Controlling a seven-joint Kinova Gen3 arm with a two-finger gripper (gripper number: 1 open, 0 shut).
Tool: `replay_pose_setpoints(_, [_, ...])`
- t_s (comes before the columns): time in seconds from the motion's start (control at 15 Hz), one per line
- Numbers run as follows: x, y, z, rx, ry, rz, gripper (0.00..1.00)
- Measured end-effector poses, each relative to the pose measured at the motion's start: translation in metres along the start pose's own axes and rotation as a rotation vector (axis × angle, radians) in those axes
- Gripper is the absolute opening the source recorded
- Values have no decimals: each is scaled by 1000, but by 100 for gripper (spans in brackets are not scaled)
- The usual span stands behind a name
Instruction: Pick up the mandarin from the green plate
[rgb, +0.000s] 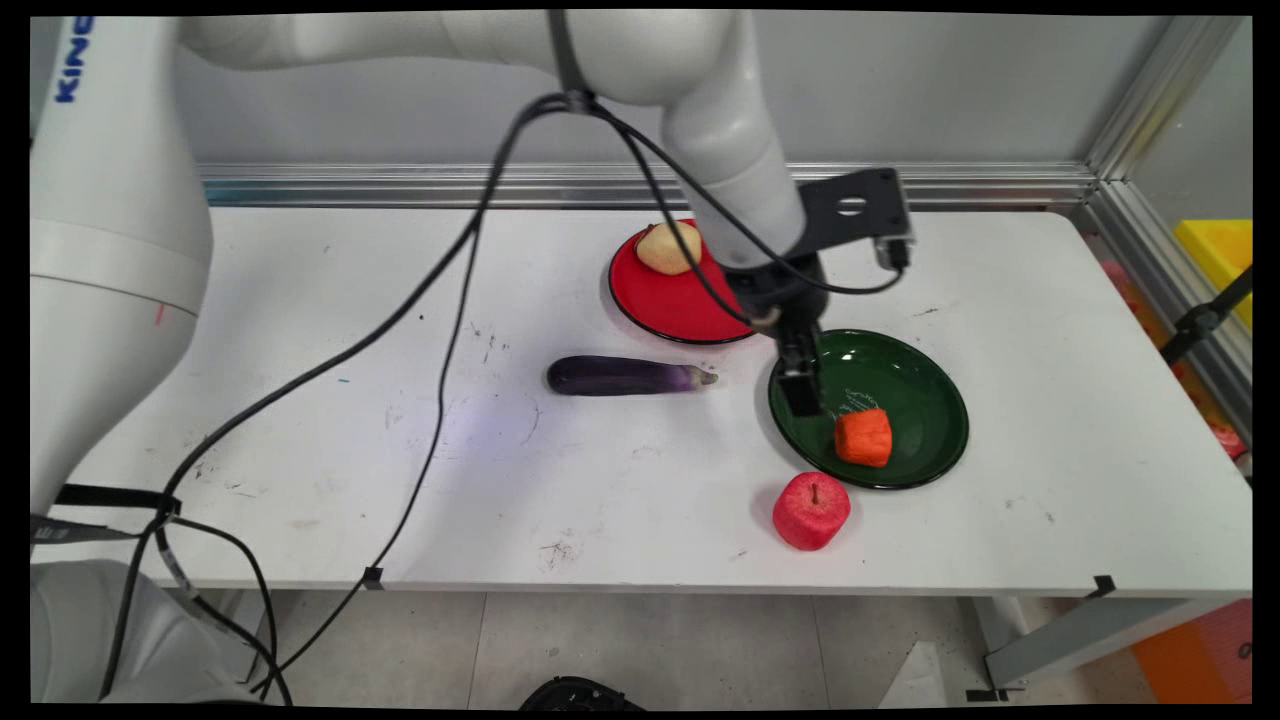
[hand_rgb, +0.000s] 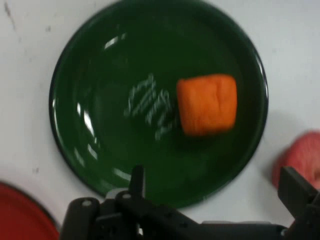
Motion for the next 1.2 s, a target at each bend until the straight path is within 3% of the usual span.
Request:
replay_pose_setpoints(0.4, [21,6,37,-4,36,-32,100])
replay_pose_setpoints(1.2, [25,10,91,-2,71,-98,100])
